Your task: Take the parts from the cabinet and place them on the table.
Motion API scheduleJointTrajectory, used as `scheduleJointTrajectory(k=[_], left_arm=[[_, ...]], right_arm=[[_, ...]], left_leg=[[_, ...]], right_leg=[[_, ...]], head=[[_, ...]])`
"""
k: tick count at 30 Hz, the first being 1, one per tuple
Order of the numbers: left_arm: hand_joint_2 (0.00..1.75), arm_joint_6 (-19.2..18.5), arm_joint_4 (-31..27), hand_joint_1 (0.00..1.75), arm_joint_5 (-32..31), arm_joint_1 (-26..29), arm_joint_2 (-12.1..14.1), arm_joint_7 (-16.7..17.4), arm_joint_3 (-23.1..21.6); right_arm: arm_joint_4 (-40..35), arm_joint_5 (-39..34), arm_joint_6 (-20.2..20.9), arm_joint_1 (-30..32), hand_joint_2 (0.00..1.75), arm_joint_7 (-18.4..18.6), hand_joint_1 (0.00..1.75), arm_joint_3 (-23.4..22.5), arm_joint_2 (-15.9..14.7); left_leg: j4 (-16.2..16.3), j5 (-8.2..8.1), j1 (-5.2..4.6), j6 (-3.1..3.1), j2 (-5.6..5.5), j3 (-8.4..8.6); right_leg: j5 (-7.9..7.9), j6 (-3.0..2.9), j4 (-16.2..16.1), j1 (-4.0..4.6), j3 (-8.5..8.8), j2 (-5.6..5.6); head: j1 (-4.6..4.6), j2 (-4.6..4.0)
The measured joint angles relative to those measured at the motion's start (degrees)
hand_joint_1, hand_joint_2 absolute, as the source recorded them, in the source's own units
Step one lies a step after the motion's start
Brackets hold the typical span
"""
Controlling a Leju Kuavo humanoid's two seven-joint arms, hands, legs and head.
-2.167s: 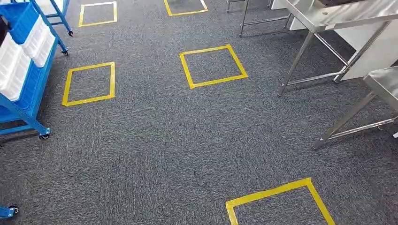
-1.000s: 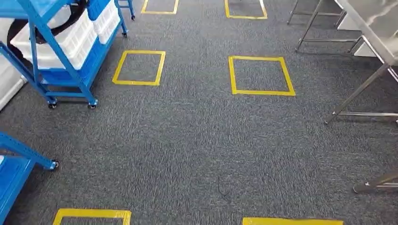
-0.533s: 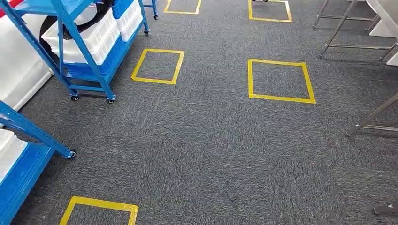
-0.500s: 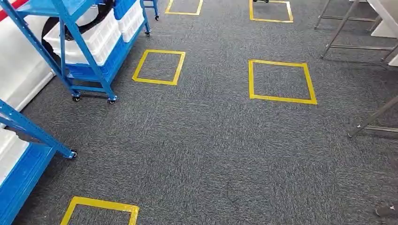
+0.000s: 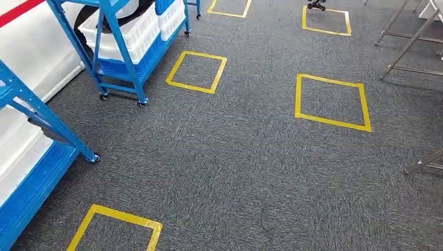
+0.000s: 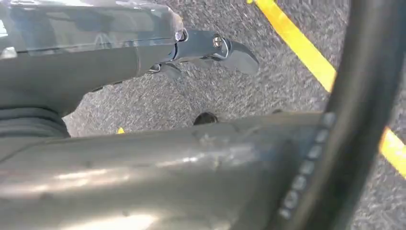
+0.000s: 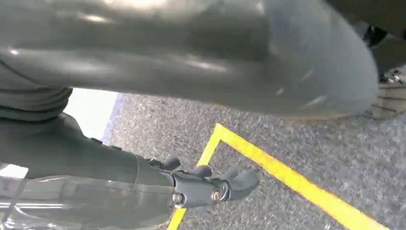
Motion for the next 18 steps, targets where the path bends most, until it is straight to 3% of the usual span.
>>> scheduleJointTrajectory(k=[2, 3, 4, 5, 6, 7, 8, 9, 11, 12, 13, 14, 15, 16, 18], left_arm=[[0.0, 0.0, 0.0, 0.0, 0.1, -0.1, 0.0, 0.1, 0.0], [0.0, 0.0, 0.0, 0.0, 0.1, -0.1, 0.0, 0.2, 0.0], [0.0, 0.0, 0.0, 0.0, 0.2, 0.0, 0.1, 0.2, 0.0], [0.0, 0.0, 0.0, 0.0, 0.2, 0.0, 0.1, 0.3, 0.0], [0.0, 0.0, 0.0, 0.0, 0.2, 0.0, 0.1, 0.3, 0.0], [0.0, 0.0, 0.0, 0.0, 0.2, -0.1, 0.1, 0.3, 0.0], [0.0, 0.0, 0.0, 0.0, 0.2, -0.1, 0.1, 0.3, 0.0], [0.0, 0.0, 0.0, 0.0, 0.2, -0.2, 0.0, 0.4, 0.0], [0.0, 0.0, 0.0, 0.0, 0.2, 0.0, 0.0, 0.5, 0.0], [0.0, 0.0, 0.0, 0.0, 0.3, 0.0, 0.0, 0.6, 0.0], [0.0, 0.1, 0.0, 0.0, 0.3, 0.0, 0.0, 0.6, 0.0], [0.0, 0.2, 0.0, 0.0, 0.3, 0.0, 0.2, 0.6, 0.0], [0.0, 0.2, 0.0, 0.0, 0.3, -0.1, 0.2, 0.8, 0.0], [0.0, 0.2, 0.0, 0.0, 0.3, -0.2, 0.2, 0.9, 0.0], [0.0, 0.2, 0.0, 0.0, 0.4, -0.2, 0.3, 1.0, 0.0]], right_arm=[[0.0, 0.1, 0.1, 0.2, 0.0, 0.0, 0.0, 0.0, 0.0], [0.0, 0.2, 0.1, 0.2, 0.0, 0.0, 0.0, 0.0, 0.0], [0.0, 0.3, 0.1, 0.2, 0.0, 0.2, 0.0, 0.0, 0.0], [0.0, 0.3, 0.1, 0.3, 0.0, 0.2, 0.0, 0.0, 0.0], [0.0, 0.3, 0.1, 0.3, 0.0, 0.2, 0.0, 0.0, 0.0], [0.0, 0.4, 0.1, 0.3, 0.0, 0.3, 0.0, 0.0, 0.0], [0.0, 0.4, 0.1, 0.4, 0.0, 0.3, 0.0, 0.0, 0.0], [0.0, 0.4, 0.1, 0.4, 0.0, 0.3, 0.0, 0.0, -0.2], [0.0, 0.6, 0.3, 0.1, 0.0, 0.2, 0.0, 0.0, -0.2], [0.0, 0.6, 0.4, 0.0, 0.0, 0.2, 0.0, 0.0, -0.2], [0.0, 0.7, 0.4, 0.0, 0.0, 0.2, 0.0, 0.0, -0.2], [0.0, 0.8, 0.5, 0.0, 0.0, 0.2, 0.0, 0.0, 0.0], [0.0, 0.8, 0.6, 0.3, 0.0, 0.2, 0.0, 0.0, 0.0], [0.0, 0.9, 0.7, 0.4, 0.0, 0.2, 0.0, 0.0, 0.0], [0.0, 0.9, 0.7, 0.5, 0.0, 0.2, 0.0, 0.0, 0.0]], left_leg=[[0.0, 0.01, -0.28, 0.26, -0.76, -0.18], [0.1, -0.01, -0.4, 0.3, -1.2, -0.2], [0.1, -0.03, -0.51, 0.31, -1.74, -0.13], [0.1, -0.06, -0.59, 0.31, -2.27, -0.03], [0.1, -0.07, -0.64, 0.29, -2.87, 0.12], [0.1, -0.11, -0.66, 0.24, -3.47, 0.29], [0.1, -0.15, -0.52, 0.17, -3.84, 0.25], [0.4, -0.33, -0.89, -0.15, -4.11, 0.03], [0.1, -0.21, -0.43, -0.83, -4.68, -0.2], [-0.1, -0.07, -0.36, -1.19, -4.94, -0.17], [-0.3, -0.08, -0.68, -1.62, -5.37, -0.17], [0.7, -0.65, -0.56, -1.65, -3.98, -0.18], [3.6, -2.79, -0.64, -1.94, -2.26, -1.58], [7.9, -5.22, -0.37, -2.24, -1.51, -3.71], [16.1, -8.52, 0.11, -2.77, -1.01, -7.73]], right_leg=[[-4.26, 0.07, 9.6, 0.0, -4.88, 0.55], [-4.72, 0.07, 12.4, -0.01, -6.44, 0.56], [-3.62, -0.05, 12.6, 0.0, -6.92, 0.59], [-1.48, -0.3, 10.3, 0.04, -6.14, 0.64], [1.32, -0.66, 6.1, 0.1, -4.31, 0.85], [4.26, -1.18, 0.6, 0.31, -1.87, 1.51], [5.67, -1.72, -3.8, 0.63, -0.09, 3.09], [5.24, -1.88, -4.7, 0.68, 0.22, 3.77], [5.38, -1.86, -4.7, 0.99, 0.14, 2.96], [5.42, -2.12, -4.9, 1.05, 0.26, 2.71], [5.82, -2.48, -5.9, 0.58, 0.67, 2.23], [6.15, -2.62, -6.5, 0.32, 1.13, 1.47], [6.2, -3.05, -6.9, 0.26, 1.34, 1.02], [6.16, -3.26, -6.9, 0.37, 1.3, 0.45], [6.04, -3.28, -6.8, 0.47, 1.23, -0.54]], head=[[0.0, 0.0], [0.0, 0.0], [0.0, 0.0], [0.0, 0.0], [0.0, 0.0], [0.0, 0.0], [0.0, 0.0], [0.0, 0.0], [-0.02, 0.0], [0.0, 0.0], [0.0, 0.0], [0.0, 0.0], [-0.02, 0.0], [-0.02, 0.0], [-0.02, 0.0]])
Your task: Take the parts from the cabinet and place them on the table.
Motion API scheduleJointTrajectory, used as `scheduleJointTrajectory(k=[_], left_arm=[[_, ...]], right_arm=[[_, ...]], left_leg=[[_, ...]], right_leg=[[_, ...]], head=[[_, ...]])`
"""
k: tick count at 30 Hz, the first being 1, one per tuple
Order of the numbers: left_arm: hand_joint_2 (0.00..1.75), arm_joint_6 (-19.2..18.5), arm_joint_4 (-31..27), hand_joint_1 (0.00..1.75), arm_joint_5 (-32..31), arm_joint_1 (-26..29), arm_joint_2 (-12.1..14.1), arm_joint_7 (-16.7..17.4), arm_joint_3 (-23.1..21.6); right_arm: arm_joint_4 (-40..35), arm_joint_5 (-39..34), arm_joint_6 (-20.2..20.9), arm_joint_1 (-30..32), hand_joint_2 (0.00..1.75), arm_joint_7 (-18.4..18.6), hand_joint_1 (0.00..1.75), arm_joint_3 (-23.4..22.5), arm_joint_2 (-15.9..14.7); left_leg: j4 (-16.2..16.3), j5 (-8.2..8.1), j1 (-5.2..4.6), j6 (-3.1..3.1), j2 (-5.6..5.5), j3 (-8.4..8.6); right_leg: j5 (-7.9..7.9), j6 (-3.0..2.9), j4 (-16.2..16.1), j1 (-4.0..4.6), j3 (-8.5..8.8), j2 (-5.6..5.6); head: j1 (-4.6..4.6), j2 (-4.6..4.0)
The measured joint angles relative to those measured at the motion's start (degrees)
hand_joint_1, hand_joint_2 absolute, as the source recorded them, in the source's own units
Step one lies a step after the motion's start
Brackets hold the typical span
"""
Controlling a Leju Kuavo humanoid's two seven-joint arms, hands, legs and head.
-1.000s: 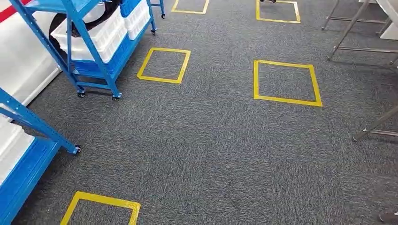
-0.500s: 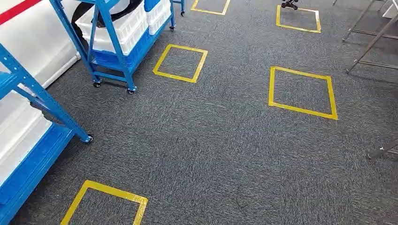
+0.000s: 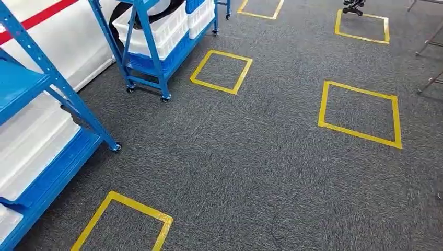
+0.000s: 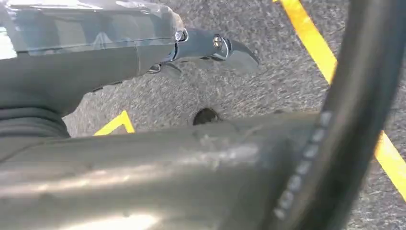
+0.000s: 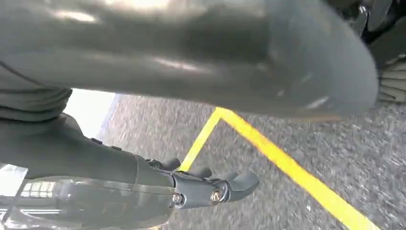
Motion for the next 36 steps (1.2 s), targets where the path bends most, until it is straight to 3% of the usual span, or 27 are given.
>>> scheduleJointTrajectory(k=[1, 2, 4, 5, 6, 7, 10, 11, 13, 15, 16, 17, 18, 19, 20, 21, 23, 25, 26, 27, 28, 30, 31, 32, 34, 35, 36], left_arm=[[0.0, 0.0, 0.0, 0.0, 0.0, 0.1, 0.0, 0.0, 0.0], [0.0, 0.0, 0.0, 0.0, 0.0, 0.2, 0.1, 0.0, 0.0], [0.0, 0.0, 0.0, 0.0, 0.1, 0.2, 0.2, 0.0, 0.0], [0.0, 0.0, 0.0, 0.0, 0.2, 0.2, 0.3, 0.1, 0.0], [0.0, 0.0, 0.0, 0.0, 0.2, 0.0, 0.3, 0.2, 0.0], [0.0, 0.2, 0.0, 0.0, 0.2, 0.0, 0.4, 0.5, 0.0], [0.0, 1.3, 0.0, 0.0, 0.2, 0.4, 0.4, 2.0, 0.0], [0.0, 1.4, 0.0, 0.0, 0.2, 0.5, 0.3, 2.2, 0.0], [0.0, 1.4, 0.0, 0.0, 0.2, 0.4, 0.3, 2.2, 0.0], [0.0, 1.4, 0.0, 0.0, 0.3, 0.4, 0.4, 2.2, 0.0], [0.0, 1.4, 0.0, 0.0, 0.3, 0.4, 0.4, 2.2, 0.0], [0.0, 1.4, 0.0, 0.0, 0.3, 0.4, 0.4, 2.2, 0.0], [0.0, 1.4, 0.0, 0.0, 0.3, 0.5, 0.4, 2.2, 0.0], [0.0, 1.4, 0.0, 0.0, 0.3, 0.4, 0.4, 2.2, 0.0], [0.0, 1.4, 0.0, 0.0, 0.4, 0.4, 0.3, 2.2, 0.0], [0.0, 1.4, 0.0, 0.0, 0.3, 0.4, 0.2, 2.2, 0.0], [0.0, 1.4, 0.0, 0.0, 0.4, 0.4, 0.2, 2.3, 0.0], [0.0, 1.4, 0.0, 0.0, 0.3, 0.6, 0.2, 2.3, 0.0], [0.0, 1.4, 0.0, 0.0, 0.3, 0.6, 0.2, 2.3, 0.0], [0.0, 1.4, 0.0, 0.0, 0.4, 0.5, 0.2, 2.3, 0.0], [0.0, 1.4, 0.0, 0.0, 0.3, 0.4, 0.2, 2.3, 0.0], [0.0, 1.5, 0.0, 0.0, 0.3, 0.3, 0.2, 2.4, 0.0], [0.0, 1.6, 0.0, 0.0, 0.3, 0.4, 0.2, 2.4, 0.0], [0.0, 1.7, 0.0, 0.0, 0.3, 0.5, 0.2, 2.5, 0.0], [0.0, 1.8, 0.0, 0.0, 0.3, 0.7, 0.3, 2.5, 0.0], [0.0, 1.8, 0.0, 0.0, 0.3, 0.6, 0.3, 2.5, 0.0], [0.0, 1.8, 0.0, 0.0, 0.3, 0.4, 0.3, 2.5, 0.0]], right_arm=[[0.0, 0.0, 0.0, 0.0, 0.0, 0.0, 0.0, 0.0, 0.0], [0.0, 0.0, 0.0, 0.0, 0.0, 0.0, 0.0, 0.0, 0.0], [0.0, 0.0, 0.0, -0.1, 0.0, 0.0, 0.0, 0.0, 0.0], [0.0, 0.1, 0.0, 0.0, 0.0, 0.0, 0.0, 0.0, 0.0], [0.0, 0.1, 0.0, 0.0, 0.0, 0.0, 0.0, 0.0, 0.0], [0.0, 0.2, 0.0, 0.0, 0.0, 0.2, 0.0, 0.0, 0.0], [0.0, 0.8, 0.0, -0.3, 0.0, 1.5, 0.0, 0.0, 0.0], [0.0, 0.9, 0.0, -0.2, 0.0, 1.5, 0.0, 0.0, 0.0], [0.0, 1.0, 0.0, 0.1, 0.0, 1.6, 0.0, 0.0, -0.1], [0.0, 1.1, 0.1, 0.3, 0.0, 1.6, 0.0, 0.0, -0.1], [0.0, 1.1, 0.1, 0.4, 0.0, 1.6, 0.0, 0.0, -0.1], [0.0, 1.1, 0.1, 0.5, 0.0, 1.6, 0.0, 0.0, -0.1], [0.0, 1.1, 0.1, 0.5, 0.0, 1.6, 0.0, 0.0, -0.1], [0.0, 1.1, 0.0, 0.5, 0.0, 1.6, 0.0, 0.0, -0.2], [0.0, 1.1, 0.0, 0.6, 0.0, 1.6, 0.0, 0.0, -0.2], [0.0, 1.1, 0.0, 0.7, 0.0, 1.6, 0.0, 0.0, -0.4], [0.0, 1.1, 0.1, 0.5, 0.0, 1.6, 0.0, 0.0, -0.5], [0.0, 1.1, 0.1, 0.3, 0.0, 1.6, 0.0, 0.0, -0.5], [0.0, 1.2, 0.2, 0.3, 0.0, 1.6, 0.0, 0.0, -0.4], [0.0, 1.3, 0.3, 0.4, 0.0, 1.6, 0.0, 0.0, -0.4], [0.0, 1.5, 0.3, 0.6, 0.0, 1.6, 0.0, 0.0, -0.5], [0.0, 1.7, 0.3, 0.7, 0.0, 1.6, 0.0, 0.0, -0.5], [0.0, 1.8, 0.3, 0.7, 0.0, 1.6, 0.0, 0.0, -0.5], [0.0, 1.9, 0.3, 0.7, 0.0, 1.6, 0.0, 0.0, -0.5], [0.0, 1.9, 0.3, 0.6, 0.0, 1.6, 0.0, 0.0, -0.5], [0.0, 1.9, 0.3, 0.6, 0.0, 1.6, 0.0, 0.0, -0.5], [0.0, 2.0, 0.3, 0.7, 0.0, 1.6, 0.0, 0.0, -0.5]], left_leg=[[1.3, 0.22, 0.14, -0.27, 0.15, -0.66], [-0.2, 1.7, 0.29, -0.47, 0.34, 0.09], [-9.4, 6.6, 0.62, -0.76, 1.15, 4.85], [-13.9, 8.29, 0.65, -0.77, 2.32, 7.28], [-15.5, 7.49, 0.16, -0.35, 3.44, 7.94], [-15.6, 7.82, 0.11, 0.41, 2.6, 7.84], [-15.8, 7.92, -0.15, 1.63, 1.76, 7.61], [-16.2, 8.32, 0.1, 2.23, 1.48, 8.16], [-16.2, 8.53, 0.06, 2.7, 1.0, 7.9], [-16.2, 8.58, -0.21, 2.86, 0.2, 7.62], [-16.1, 8.58, -0.34, 2.87, -0.29, 7.6], [-16.1, 8.57, -0.43, 2.88, -0.77, 7.69], [-16.1, 8.56, -0.5, 2.88, -1.34, 7.79], [-16.1, 8.55, -0.53, 2.86, -1.9, 7.93], [-16.1, 8.53, -0.52, 2.8, -2.45, 8.02], [-16.0, 8.46, -0.6, 2.63, -2.78, 7.9], [-15.9, 8.38, -0.55, 1.94, -3.43, 7.63], [-16.2, 8.54, -0.35, 1.19, -4.03, 7.51], [-15.7, 8.16, -0.47, 0.98, -3.68, 7.53], [-14.0, 6.87, -0.6, 0.81, -1.84, 6.83], [-10.3, 4.54, -0.44, 0.64, -0.89, 5.01], [-1.7, 0.65, -0.09, 0.17, -0.19, 0.81], [1.1, 0.03, 0.03, -0.04, -0.06, -0.56], [1.0, 0.91, 0.11, -0.19, 0.11, -0.47], [-6.0, 5.14, 0.2, -0.37, 0.98, 3.06], [-11.5, 7.52, 0.2, -0.34, 2.64, 5.99], [-15.4, 7.66, 0.07, -0.12, 5.94, 7.8]], right_leg=[[-0.08, 0.12, 0.1, -0.02, 0.0, -0.42], [-0.19, 0.27, 0.2, -0.08, 0.05, -0.77], [-0.63, 0.78, 0.7, -0.27, 0.17, -1.55], [-0.91, 1.11, 1.1, -0.32, 0.22, -1.92], [-1.34, 1.68, 1.5, 0.1, 0.11, -2.24], [-1.44, 1.96, 1.6, 0.06, 0.14, -2.4], [-1.46, 2.9, 1.5, -0.23, 0.48, -3.11], [-2.1, 3.33, 2.2, -0.59, 0.54, -2.3], [-6.1, 3.41, 8.0, -0.55, -2.23, 0.33], [-10.11, 3.49, 17.5, -0.54, -7.06, 0.95], [-10.1, 3.4, 19.6, -0.55, -8.3, 1.0], [-8.76, 3.24, 18.8, -0.53, -8.09, 1.03], [-6.47, 2.98, 15.8, -0.48, -6.82, 1.15], [-3.54, 2.55, 10.8, -0.39, -4.54, 1.58], [-0.97, 2.02, 5.5, -0.22, -2.08, 2.83], [-0.85, 1.5, 2.2, 0.06, -0.82, 4.77], [-0.7, 1.6, 2.0, 0.25, -0.82, 3.72], [-0.58, 1.12, 1.7, 0.44, -0.6, 3.16], [-0.14, 0.64, 0.9, -0.35, -0.28, 2.42], [-0.17, 0.35, 0.6, -0.2, -0.08, 1.88], [-0.21, -0.08, 0.6, -0.16, -0.07, 1.21], [-0.31, -0.21, 0.6, 0.12, -0.09, -0.05], [-0.36, -0.22, 0.7, 0.15, -0.14, -0.71], [-0.46, -0.12, 0.7, 0.14, -0.08, -1.31], [-0.77, 0.2, 1.0, 0.03, 0.14, -2.5], [-1.03, 0.46, 1.2, 0.01, 0.3, -3.13], [-1.33, 0.82, 1.5, 0.2, 0.45, -3.75]], head=[[0.0, 0.0], [0.0, 0.0], [0.0, 0.0], [0.0, 0.0], [0.0, 0.0], [0.04, 0.0], [0.0, 0.0], [0.02, 0.0], [0.02, 0.0], [0.02, 0.0], [0.02, 0.0], [0.02, 0.0], [0.02, 0.0], [0.02, 0.0], [0.02, 0.0], [0.02, 0.0], [0.02, 0.0], [0.02, 0.0], [0.02, 0.0], [0.0, 0.0], [0.0, 0.0], [0.0, 0.0], [0.0, 0.0], [0.0, 0.0], [0.0, 0.0], [0.0, 0.0], [0.0, 0.0]])
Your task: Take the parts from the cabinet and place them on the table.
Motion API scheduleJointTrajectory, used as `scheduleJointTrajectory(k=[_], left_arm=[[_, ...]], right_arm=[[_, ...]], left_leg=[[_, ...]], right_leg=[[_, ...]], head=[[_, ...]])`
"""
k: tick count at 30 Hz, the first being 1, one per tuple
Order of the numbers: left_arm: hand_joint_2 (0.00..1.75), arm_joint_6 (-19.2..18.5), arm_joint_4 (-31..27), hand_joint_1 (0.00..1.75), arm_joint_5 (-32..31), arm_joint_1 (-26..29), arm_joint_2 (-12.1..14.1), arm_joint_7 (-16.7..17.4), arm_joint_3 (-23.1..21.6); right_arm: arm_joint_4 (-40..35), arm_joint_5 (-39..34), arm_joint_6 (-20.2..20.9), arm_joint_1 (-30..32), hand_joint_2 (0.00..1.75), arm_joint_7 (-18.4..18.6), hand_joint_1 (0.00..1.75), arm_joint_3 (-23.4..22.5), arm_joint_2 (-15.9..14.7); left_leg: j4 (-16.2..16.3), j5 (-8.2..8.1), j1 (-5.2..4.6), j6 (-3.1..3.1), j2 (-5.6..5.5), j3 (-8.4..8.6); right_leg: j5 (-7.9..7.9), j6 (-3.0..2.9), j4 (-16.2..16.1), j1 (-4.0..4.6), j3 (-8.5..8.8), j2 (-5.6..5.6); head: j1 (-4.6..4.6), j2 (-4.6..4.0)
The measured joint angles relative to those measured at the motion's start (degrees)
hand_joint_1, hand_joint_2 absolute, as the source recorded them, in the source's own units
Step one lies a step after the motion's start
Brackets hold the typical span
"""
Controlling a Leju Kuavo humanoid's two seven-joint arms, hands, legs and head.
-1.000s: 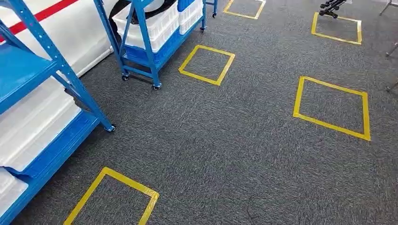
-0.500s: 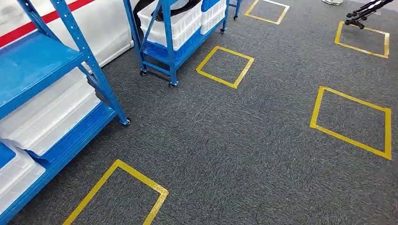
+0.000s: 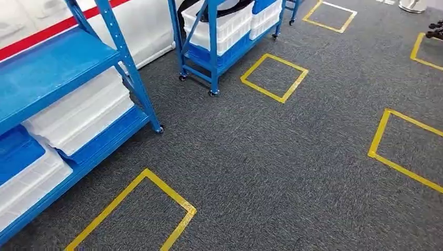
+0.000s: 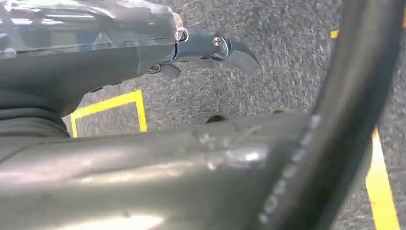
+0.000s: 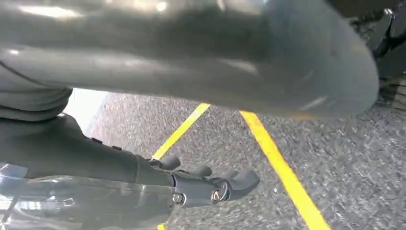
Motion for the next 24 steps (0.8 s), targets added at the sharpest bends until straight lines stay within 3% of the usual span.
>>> scheduleJointTrajectory(k=[1, 4, 5, 6, 7, 9, 10, 11, 12, 13, 14, 15, 16, 18, 20, 21, 22, 23, 24], left_arm=[[0.0, 0.0, 0.0, 0.0, 0.0, -0.2, 0.0, 0.0, 0.0], [0.0, 0.1, 0.0, 0.0, -0.1, 0.1, 0.0, 0.0, 0.0], [0.0, 0.1, 0.0, 0.0, -0.1, 0.1, 0.0, 0.0, 0.0], [0.0, 0.1, 0.0, 0.0, -0.1, 0.0, 0.0, 0.0, 0.0], [0.0, 0.1, 0.0, 0.0, -0.1, -0.1, 0.0, 0.1, 0.0], [0.0, 0.2, 0.0, 0.0, 0.0, -0.2, 0.1, 0.3, 0.0], [0.0, 0.3, 0.0, 0.0, 0.0, -0.2, 0.1, 0.3, 0.0], [0.0, 0.3, 0.0, 0.0, 0.1, -0.2, 0.2, 0.5, 0.0], [0.0, 0.3, 0.0, 0.0, 0.1, -0.1, 0.2, 0.5, 0.0], [0.0, 0.3, 0.0, 0.0, 0.1, 0.0, 0.3, 0.6, 0.0], [0.0, 0.3, 0.0, 0.0, 0.1, 0.0, 0.2, 0.6, 0.0], [0.0, 0.3, 0.0, 0.0, 0.1, -0.1, 0.2, 0.6, 0.0], [0.0, 0.3, 0.0, 0.0, 0.1, -0.3, 0.2, 0.6, 0.0], [0.0, 0.3, 0.0, 0.0, 0.1, -0.2, 0.2, 0.7, 0.0], [0.0, 0.3, 0.0, 0.0, 0.2, 0.2, 0.3, 0.7, 0.0], [0.0, 0.3, 0.0, 0.0, 0.1, 0.2, 0.5, 0.7, 0.0], [0.0, 0.2, 0.0, 0.0, 0.1, 0.2, 0.5, 0.7, 0.0], [0.0, 0.2, 0.1, 0.0, 0.1, 0.0, 0.5, 0.7, 0.0], [0.0, 0.2, 0.0, 0.0, 0.1, -0.1, 0.5, 0.7, 0.0]], right_arm=[[0.0, 0.0, 0.0, 0.0, 0.0, 0.0, 0.0, 0.0, 0.0], [0.0, 0.1, 0.0, -0.6, 0.0, 0.0, 0.0, 0.0, 0.0], [0.0, 0.1, 0.0, -0.7, 0.0, -0.1, 0.0, 0.0, 0.0], [0.0, 0.1, 0.0, -0.6, 0.0, -0.1, 0.0, 0.0, 0.0], [0.0, 0.1, 0.0, -0.4, 0.0, -0.1, 0.0, 0.0, 0.0], [0.0, 0.3, 0.1, -0.4, 0.0, 0.0, 0.0, 0.0, 0.0], [0.0, 0.3, 0.4, -0.4, 0.0, 0.0, 0.0, 0.0, 0.0], [0.0, 0.5, 0.5, -0.3, 0.0, 0.0, 0.0, 0.0, 0.0], [0.0, 0.5, 0.5, -0.3, 0.0, 0.0, 0.0, 0.0, 0.0], [0.0, 0.5, 0.5, -0.3, 0.0, 0.0, 0.0, 0.0, 0.0], [0.0, 0.5, 0.5, -0.2, 0.0, 0.0, 0.0, 0.0, 0.0], [0.0, 0.5, 0.5, -0.1, 0.0, 0.0, 0.0, 0.0, 0.0], [0.0, 0.6, 0.5, 0.0, 0.0, 0.0, 0.0, 0.0, -0.1], [0.0, 0.7, 0.5, -0.3, 0.0, 0.0, 0.0, 0.0, -0.1], [0.0, 0.8, 0.7, -0.7, 0.0, 0.0, 0.0, 0.0, -0.1], [0.0, 0.9, 0.8, -0.6, 0.0, -0.1, 0.0, 0.0, 0.0], [0.0, 0.9, 0.7, -0.5, 0.0, -0.1, 0.0, 0.0, 0.0], [0.0, 0.9, 0.7, -0.3, 0.0, -0.1, 0.0, 0.0, 0.0], [0.0, 1.0, 0.7, -0.2, 0.0, -0.1, 0.0, 0.0, 0.0]], left_leg=[[-0.2, 0.13, -0.29, 0.57, -0.4, 0.02], [-0.1, 0.14, -0.67, 1.49, -2.32, -0.34], [-0.7, 0.65, -0.19, 2.12, -3.0, 0.2], [-0.9, 0.91, -0.13, 2.38, -3.5, 0.24], [-0.8, 1.11, -0.1, 2.74, -4.03, 0.01], [-0.8, 1.28, -0.21, 3.0, -5.42, -0.37], [-0.7, 1.31, -0.24, 2.99, -6.2, -0.47], [-0.7, 1.31, -0.24, 2.98, -6.99, -0.47], [-0.6, 1.3, -0.24, 2.96, -7.82, -0.39], [-0.5, 1.27, -0.22, 2.91, -8.66, -0.31], [-0.4, 1.24, -0.19, 2.79, -9.45, -0.25], [-0.4, 1.22, -0.12, 2.53, -10.17, -0.31], [0.0, 1.08, -0.45, 2.08, -10.7, -0.57], [-0.2, 1.3, 0.06, 1.25, -11.75, -0.9], [-0.6, 1.52, -0.02, 0.29, -12.9, -1.13], [0.1, 1.08, 0.17, 0.33, -11.42, -1.12], [2.2, -0.61, -0.18, 0.13, -8.38, -2.12], [6.2, -3.11, 0.0, 0.01, -6.99, -4.11], [10.6, -5.18, 0.06, -0.12, -6.36, -6.11]], right_leg=[[-0.41, 0.45, 0.3, 0.3, 0.03, -0.47], [-0.4, 1.21, 0.0, 0.21, 0.59, -2.02], [-0.69, 1.69, 0.2, -0.02, 0.68, -1.57], [-1.73, 2.02, 1.3, -0.31, 0.42, 1.37], [-4.02, 2.14, 4.3, -0.34, -1.05, 3.34], [-8.63, 2.36, 13.6, -0.49, -5.57, 4.66], [-9.38, 2.44, 16.9, -0.55, -7.24, 4.77], [-8.77, 2.46, 17.7, -0.65, -7.78, 4.82], [-6.82, 2.38, 15.8, -0.72, -7.08, 4.87], [-4.0, 2.24, 11.8, -0.77, -5.29, 5.12], [-1.26, 2.02, 6.9, -0.81, -3.1, 6.06], [0.7, 1.67, 2.1, -0.82, -1.09, 8.41], [-0.02, 1.59, 0.8, -0.86, -0.7, 10.1], [0.14, 1.63, 0.8, -0.49, -0.7, 8.79], [0.43, 0.87, 0.2, -0.59, -0.43, 7.61], [0.79, 0.42, -0.3, -1.04, -0.21, 6.58], [0.83, 0.22, -0.5, -0.89, -0.18, 6.19], [0.74, -0.22, -0.5, -0.74, -0.2, 5.25], [0.69, -0.34, -0.5, -0.56, -0.16, 4.37]], head=[[0.02, 0.0], [0.0, 0.0], [0.0, 0.0], [0.02, 0.0], [0.02, 0.0], [0.02, 0.0], [0.02, 0.0], [0.02, 0.0], [0.02, 0.0], [0.0, 0.0], [0.02, 0.0], [0.02, 0.0], [0.0, 0.0], [0.0, 0.0], [0.0, 0.0], [0.0, 0.0], [-0.02, 0.0], [0.0, 0.0], [0.0, 0.0]])
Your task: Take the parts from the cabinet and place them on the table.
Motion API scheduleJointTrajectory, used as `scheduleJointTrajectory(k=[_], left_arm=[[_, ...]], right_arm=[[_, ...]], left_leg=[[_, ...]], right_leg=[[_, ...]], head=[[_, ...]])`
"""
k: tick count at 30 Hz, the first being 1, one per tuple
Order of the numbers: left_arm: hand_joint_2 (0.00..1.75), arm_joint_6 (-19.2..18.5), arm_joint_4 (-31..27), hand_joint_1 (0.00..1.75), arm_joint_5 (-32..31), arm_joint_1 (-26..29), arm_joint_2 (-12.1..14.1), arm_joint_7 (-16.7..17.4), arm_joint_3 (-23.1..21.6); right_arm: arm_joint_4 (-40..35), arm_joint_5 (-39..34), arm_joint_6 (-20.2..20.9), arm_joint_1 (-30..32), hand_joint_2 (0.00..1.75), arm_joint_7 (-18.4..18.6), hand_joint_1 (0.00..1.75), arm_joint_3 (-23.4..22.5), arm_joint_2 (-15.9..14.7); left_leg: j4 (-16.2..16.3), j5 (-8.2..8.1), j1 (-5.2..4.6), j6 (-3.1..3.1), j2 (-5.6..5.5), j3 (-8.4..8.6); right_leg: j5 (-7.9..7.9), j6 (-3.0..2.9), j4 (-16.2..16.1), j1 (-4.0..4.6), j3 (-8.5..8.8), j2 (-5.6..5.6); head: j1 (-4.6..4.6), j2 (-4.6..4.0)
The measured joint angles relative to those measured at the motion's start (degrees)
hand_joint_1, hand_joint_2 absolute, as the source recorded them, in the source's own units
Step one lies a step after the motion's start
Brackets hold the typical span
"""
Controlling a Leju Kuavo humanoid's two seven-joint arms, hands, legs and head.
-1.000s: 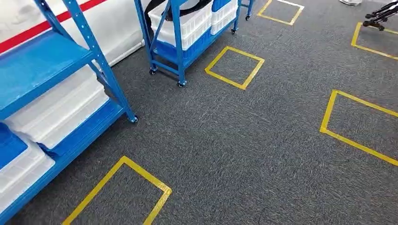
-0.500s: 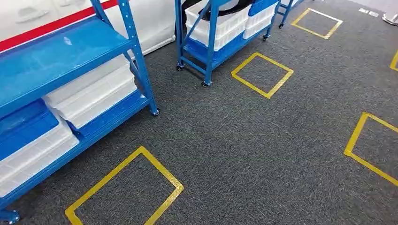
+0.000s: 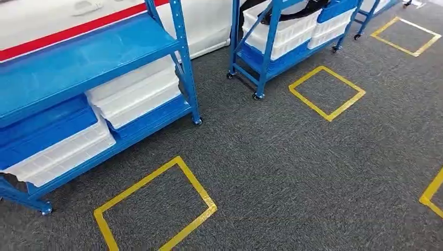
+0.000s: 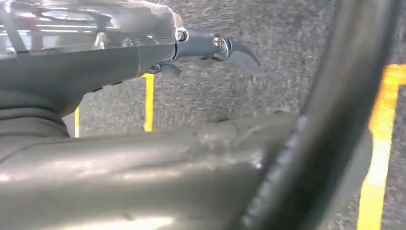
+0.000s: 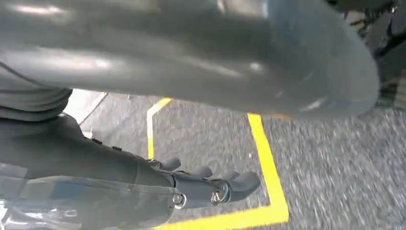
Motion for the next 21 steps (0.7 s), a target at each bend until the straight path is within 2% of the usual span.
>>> scheduleJointTrajectory(k=[1, 2, 3, 4, 5, 6, 7, 8, 10, 11, 12, 13, 14, 15, 16, 17, 18, 19, 20, 21], left_arm=[[0.0, 0.0, 0.0, 0.0, 0.0, -0.1, 0.0, 0.0, 0.0], [0.0, 0.0, 0.0, 0.0, 0.0, 0.0, 0.0, 0.0, 0.0], [0.0, 0.0, 0.0, 0.0, 0.0, 0.1, 0.1, 0.0, 0.0], [0.0, 0.0, 0.0, 0.0, 0.0, 0.2, 0.1, 0.0, 0.0], [0.0, 0.0, 0.0, 0.0, 0.0, 0.3, 0.2, 0.0, 0.0], [0.0, 0.0, 0.0, 0.0, 0.0, 0.2, 0.2, 0.0, 0.0], [0.0, 0.0, 0.0, 0.0, 0.0, 0.0, 0.2, 0.0, 0.0], [0.0, 0.0, 0.0, 0.0, 0.0, -0.1, 0.3, 0.0, 0.0], [0.0, 0.0, 0.0, 0.0, 0.0, 0.2, 0.3, 0.0, 0.0], [0.0, 0.0, 0.0, 0.0, 0.0, 0.3, 0.3, 0.0, 0.0], [0.0, 0.0, 0.0, 0.0, 0.1, 0.3, 0.3, 0.0, 0.0], [0.0, 0.0, 0.0, 0.0, 0.2, 0.3, 0.3, 0.0, 0.0], [0.0, 0.0, 0.0, 0.0, 0.2, 0.2, 0.3, 0.0, 0.0], [0.0, 0.0, 0.0, 0.0, 0.4, 0.0, 0.3, 0.0, 0.0], [0.0, 0.0, 0.0, 0.0, 0.4, -0.1, 0.3, 0.0, 0.0], [0.0, 0.0, 0.0, 0.0, 0.4, -0.1, 0.3, 0.0, 0.0], [0.0, 0.0, 0.0, 0.0, 0.4, 0.0, 0.3, 0.0, 0.0], [0.0, 0.0, 0.0, 0.0, 0.5, 0.0, 0.3, 0.0, 0.0], [0.0, 0.0, 0.0, 0.0, 0.5, 0.1, 0.3, 0.0, 0.0], [0.0, 0.0, 0.0, 0.0, 0.5, 0.0, 0.3, 0.0, 0.0]], right_arm=[[0.0, 0.0, 0.0, 0.1, 0.0, 0.0, 0.0, 0.0, 0.0], [0.0, 0.0, 0.0, 0.1, 0.0, 0.0, 0.0, 0.0, 0.0], [0.0, 0.1, 0.0, 0.1, 0.0, 0.0, 0.0, 0.0, 0.0], [0.0, 0.1, 0.0, 0.0, 0.0, 0.0, 0.0, 0.0, 0.0], [0.0, 0.2, 0.0, -0.1, 0.0, 0.0, 0.0, 0.0, 0.0], [0.0, 0.2, 0.0, -0.1, 0.0, -0.1, 0.0, 0.0, 0.0], [0.0, 0.2, 0.0, -0.1, 0.0, -0.1, 0.0, 0.0, 0.0], [0.0, 0.2, 0.0, -0.1, 0.0, -0.1, 0.0, 0.0, 0.0], [0.0, 0.2, 0.0, -0.5, 0.0, -0.1, 0.0, 0.0, 0.0], [0.0, 0.2, 0.0, -0.8, 0.0, -0.1, 0.0, 0.0, 0.0], [0.0, 0.2, 0.0, -0.8, 0.0, -0.2, 0.0, 0.0, 0.0], [0.0, 0.2, 0.0, -0.7, 0.0, -0.1, 0.0, 0.0, 0.0], [0.0, 0.2, 0.1, -0.6, 0.0, -0.1, 0.0, 0.0, 0.0], [0.0, 0.2, 0.2, -0.5, 0.0, -0.1, 0.0, 0.0, 0.0], [0.0, 0.2, 0.2, -0.4, 0.0, -0.1, 0.0, 0.0, 0.0], [0.0, 0.2, 0.3, -0.4, 0.0, -0.1, 0.0, 0.0, 0.0], [0.0, 0.2, 0.3, -0.3, 0.0, 0.0, 0.0, 0.0, 0.0], [0.0, 0.2, 0.3, -0.3, 0.0, 0.0, 0.0, 0.0, 0.0], [0.0, 0.3, 0.3, -0.3, 0.0, 0.0, 0.0, 0.0, -0.1], [0.0, 0.3, 0.3, -0.2, 0.0, 0.0, 0.0, 0.0, -0.1]], left_leg=[[4.1, -1.61, 0.0, -0.13, 0.3, -1.93], [6.1, -1.74, 0.0, -0.26, 0.48, -2.8], [5.1, -0.52, 0.01, -0.29, 0.71, -2.15], [1.8, 1.48, 0.0, -0.25, 0.99, -0.37], [-3.4, 3.97, -0.02, -0.09, 1.63, 2.45], [-8.6, 5.97, -0.11, 0.23, 3.56, 5.45], [-10.8, 5.23, -0.74, 0.66, 5.67, 6.29], [-10.9, 5.65, -0.68, 1.16, 4.73, 6.17], [-10.7, 5.55, -0.83, 1.52, 3.7, 5.74], [-11.0, 5.79, -0.65, 1.93, 3.11, 5.75], [-11.5, 6.27, -0.15, 2.37, 2.57, 6.37], [-11.6, 6.41, -0.14, 2.61, 2.03, 6.3], [-11.6, 6.56, -0.15, 2.88, 1.57, 6.09], [-11.6, 6.63, -0.17, 2.98, 0.92, 5.89], [-11.6, 6.68, -0.21, 2.99, 0.2, 5.74], [-11.5, 6.69, -0.22, 2.99, -0.61, 5.69], [-11.5, 6.7, -0.21, 2.97, -1.46, 5.78], [-11.4, 6.69, -0.19, 2.94, -2.27, 5.89], [-11.3, 6.65, -0.16, 2.82, -3.15, 5.99], [-11.2, 6.55, -0.14, 2.64, -3.85, 6.01]], right_leg=[[-0.1, -0.1, 0.0, 0.13, -0.02, -0.87], [-0.16, -0.1, 0.1, 0.19, -0.04, -1.71], [-0.26, -0.07, 0.1, 0.23, 0.01, -2.47], [-0.38, 0.0, 0.1, 0.25, 0.14, -3.16], [-0.54, 0.12, 0.2, 0.26, 0.37, -3.88], [-0.75, 0.4, 0.3, 0.33, 0.62, -4.52], [-1.06, 0.78, 0.4, 0.78, 0.67, -5.11], [-1.17, 1.0, 0.5, 0.81, 0.74, -5.57], [-1.16, 1.45, 0.4, 0.71, 0.98, -6.47], [-1.25, 1.74, 0.4, 0.85, 1.21, -6.98], [-1.81, 2.27, 0.8, 0.47, 1.23, -5.86], [-3.32, 2.53, 2.7, 0.34, 0.5, -2.37], [-5.63, 2.59, 6.2, 0.22, -1.19, -0.58], [-8.08, 2.67, 11.0, 0.1, -3.52, 0.17], [-9.71, 2.76, 15.2, 0.04, -5.65, 0.39], [-10.01, 2.82, 17.8, -0.03, -7.07, 0.46], [-8.63, 2.83, 17.3, -0.13, -7.06, 0.49], [-6.3, 2.77, 14.5, -0.23, -5.95, 0.56], [-3.24, 2.66, 9.7, -0.34, -3.84, 1.05], [-0.59, 2.51, 4.8, -0.52, -1.7, 2.68]], head=[[0.02, 0.0], [0.0, 0.0], [0.0, 0.0], [0.0, 0.0], [0.0, 0.0], [0.0, 0.0], [0.0, 0.0], [0.02, 0.0], [0.0, 0.0], [0.02, 0.0], [0.0, 0.0], [0.02, 0.0], [0.02, 0.0], [0.02, 0.0], [0.02, 0.0], [0.02, 0.0], [0.02, 0.0], [0.02, 0.0], [0.02, 0.0], [0.02, 0.0]])
